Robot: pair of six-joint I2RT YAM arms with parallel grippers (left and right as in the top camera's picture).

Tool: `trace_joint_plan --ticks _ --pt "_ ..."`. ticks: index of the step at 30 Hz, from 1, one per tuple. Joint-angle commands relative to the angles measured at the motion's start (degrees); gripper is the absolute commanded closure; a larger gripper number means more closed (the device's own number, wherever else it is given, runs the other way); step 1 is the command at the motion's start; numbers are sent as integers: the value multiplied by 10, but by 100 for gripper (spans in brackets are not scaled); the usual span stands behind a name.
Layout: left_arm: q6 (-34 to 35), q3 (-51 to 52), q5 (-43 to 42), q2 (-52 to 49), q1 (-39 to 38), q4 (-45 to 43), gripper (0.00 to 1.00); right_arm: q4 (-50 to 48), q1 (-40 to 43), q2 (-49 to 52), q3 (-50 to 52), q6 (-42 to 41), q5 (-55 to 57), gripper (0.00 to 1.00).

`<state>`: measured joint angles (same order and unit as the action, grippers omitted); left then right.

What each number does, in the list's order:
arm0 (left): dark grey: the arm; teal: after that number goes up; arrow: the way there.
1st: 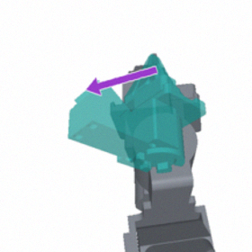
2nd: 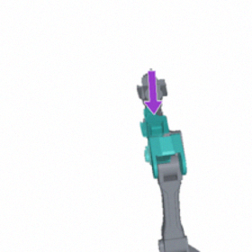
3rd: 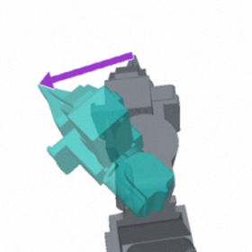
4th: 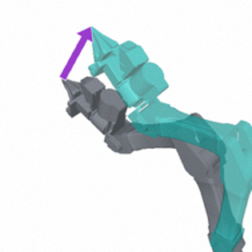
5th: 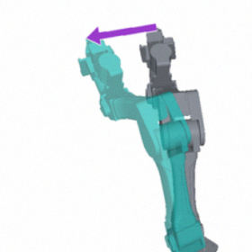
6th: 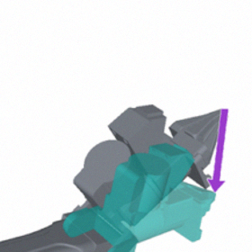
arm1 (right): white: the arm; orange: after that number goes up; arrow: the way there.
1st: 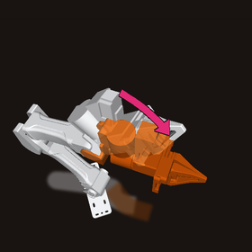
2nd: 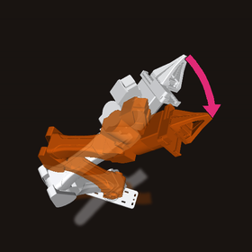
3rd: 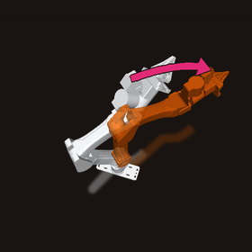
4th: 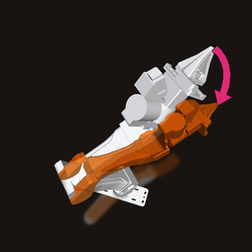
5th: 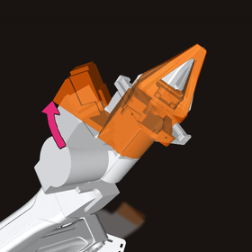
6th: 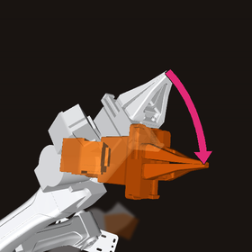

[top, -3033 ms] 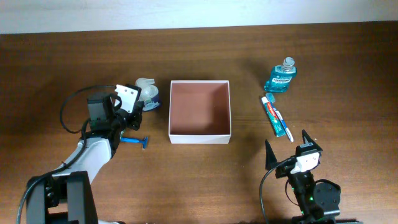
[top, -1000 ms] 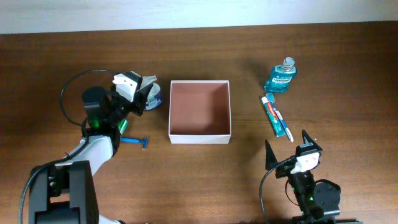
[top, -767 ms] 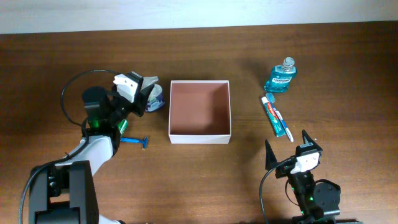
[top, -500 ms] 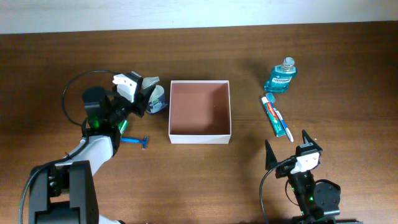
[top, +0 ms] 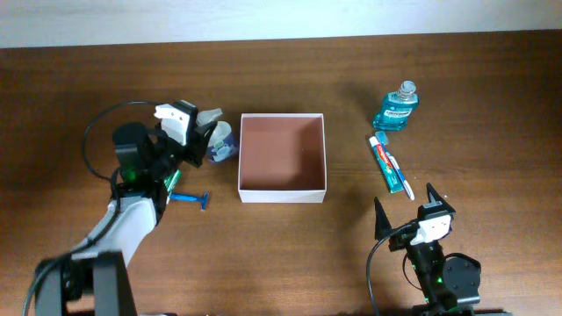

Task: Pack container
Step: 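Carry the soap bottle with the left gripper toward the pink box, then lower the soap bottle into the box's left corner with left gripper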

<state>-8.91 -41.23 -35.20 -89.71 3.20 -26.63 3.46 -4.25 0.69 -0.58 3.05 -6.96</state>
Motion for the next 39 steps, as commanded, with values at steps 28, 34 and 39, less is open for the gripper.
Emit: trace_joint_plan --ticks 28,34,39 --pt "218 -5 463 261 -249 86 90 3 2 -3 3 -1 -1 1" --pt "263 -5 551 254 -305 97 91 3 2 -3 3 0 -1 1" --pt "263 -8 597 231 -344 97 91 3 2 -3 3 0 -1 1"
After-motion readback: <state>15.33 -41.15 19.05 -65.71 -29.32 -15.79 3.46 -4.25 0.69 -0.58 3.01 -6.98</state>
